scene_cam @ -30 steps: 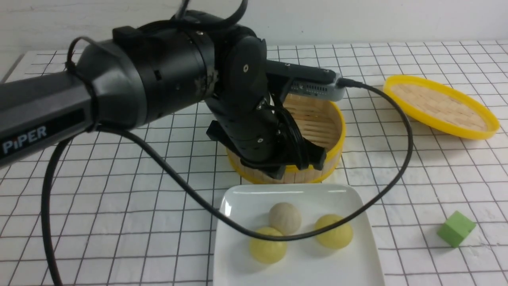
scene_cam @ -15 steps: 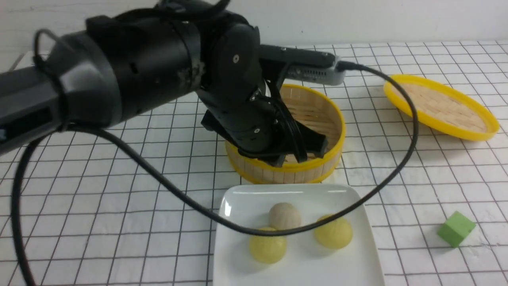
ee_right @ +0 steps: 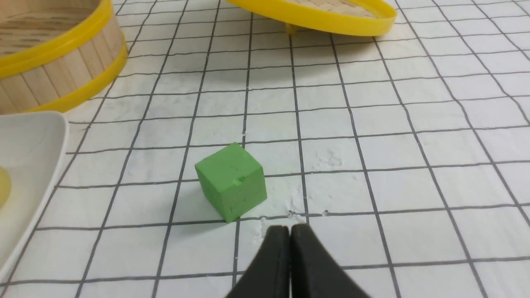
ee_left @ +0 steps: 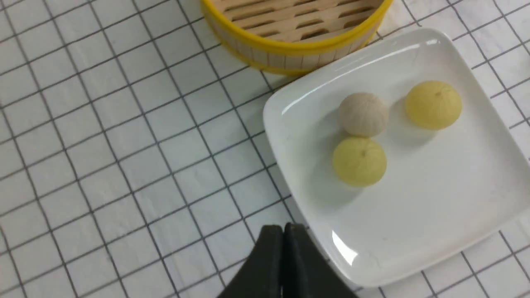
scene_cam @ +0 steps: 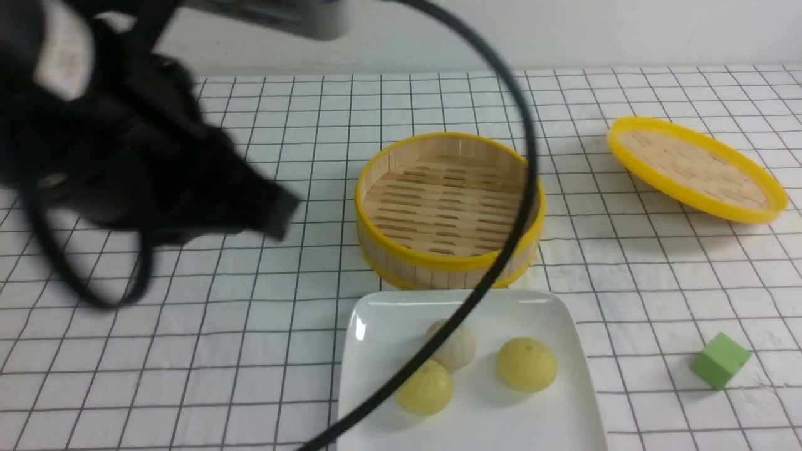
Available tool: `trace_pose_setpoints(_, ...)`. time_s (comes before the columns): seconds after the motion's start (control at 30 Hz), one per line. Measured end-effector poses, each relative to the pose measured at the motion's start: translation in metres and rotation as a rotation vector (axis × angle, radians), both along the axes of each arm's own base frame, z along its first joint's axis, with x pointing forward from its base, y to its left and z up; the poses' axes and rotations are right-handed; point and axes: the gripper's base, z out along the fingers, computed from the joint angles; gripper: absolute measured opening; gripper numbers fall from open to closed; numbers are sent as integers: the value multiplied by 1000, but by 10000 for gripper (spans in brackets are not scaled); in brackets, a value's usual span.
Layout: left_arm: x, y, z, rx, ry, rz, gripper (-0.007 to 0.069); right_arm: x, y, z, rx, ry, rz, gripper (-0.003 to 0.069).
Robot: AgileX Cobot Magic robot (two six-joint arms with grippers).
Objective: Put the steamed buns into the plate on the white-black tablecloth.
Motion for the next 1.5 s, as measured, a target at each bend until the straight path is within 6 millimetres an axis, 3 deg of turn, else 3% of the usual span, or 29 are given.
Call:
trace_pose_setpoints(0.07, -33, 32, -12, -75, -31, 34, 13, 0, 0, 0, 0, 0, -1, 27)
trace_pose_setpoints(0.1, -32, 31, -15, -73, -27, 37, 13, 0, 0, 0, 0, 0, -1, 27)
trace_pose_setpoints(0.13, -46, 44, -26, -142, -71, 51, 15, 0, 0, 0, 0, 0, -2, 28)
trace_pose_setpoints(0.23, -62, 57, -56, -312, -169, 63, 17, 0, 0, 0, 1, 0, -4, 33)
trace_pose_setpoints(0.27, -62, 57, -57, -336, -188, 58, 17, 0, 0, 0, 1, 0, -4, 33)
trace_pose_setpoints(0.3, -66, 58, -74, -411, -219, 58, 19, 0, 0, 0, 1, 0, -4, 35)
trace_pose_setpoints(0.4, -74, 62, -98, -532, -301, 29, 22, 0, 0, 0, 1, 0, -4, 38)
trace_pose_setpoints(0.6, -77, 67, -152, -450, -289, 9, 31, 0, 0, 0, 1, -1, -4, 46)
trace_pose_setpoints(0.73, -78, 68, -173, -402, -259, 7, 34, 0, 0, 0, 1, -1, -4, 50)
trace_pose_setpoints(0.93, -78, 68, -180, -442, -336, -27, 37, 0, 0, 0, 1, -1, -4, 61)
trace_pose_setpoints(1.03, -79, 79, -187, -474, -370, 76, 36, 0, 0, 0, 1, -1, -4, 66)
trace_pose_setpoints(1.27, -89, 113, -216, -311, -562, 311, 47, 0, 0, 0, 0, -1, -4, 78)
trace_pose_setpoints(1.5, -97, 126, -246, -274, -561, 508, 52, 0, 0, 0, 0, -1, -4, 89)
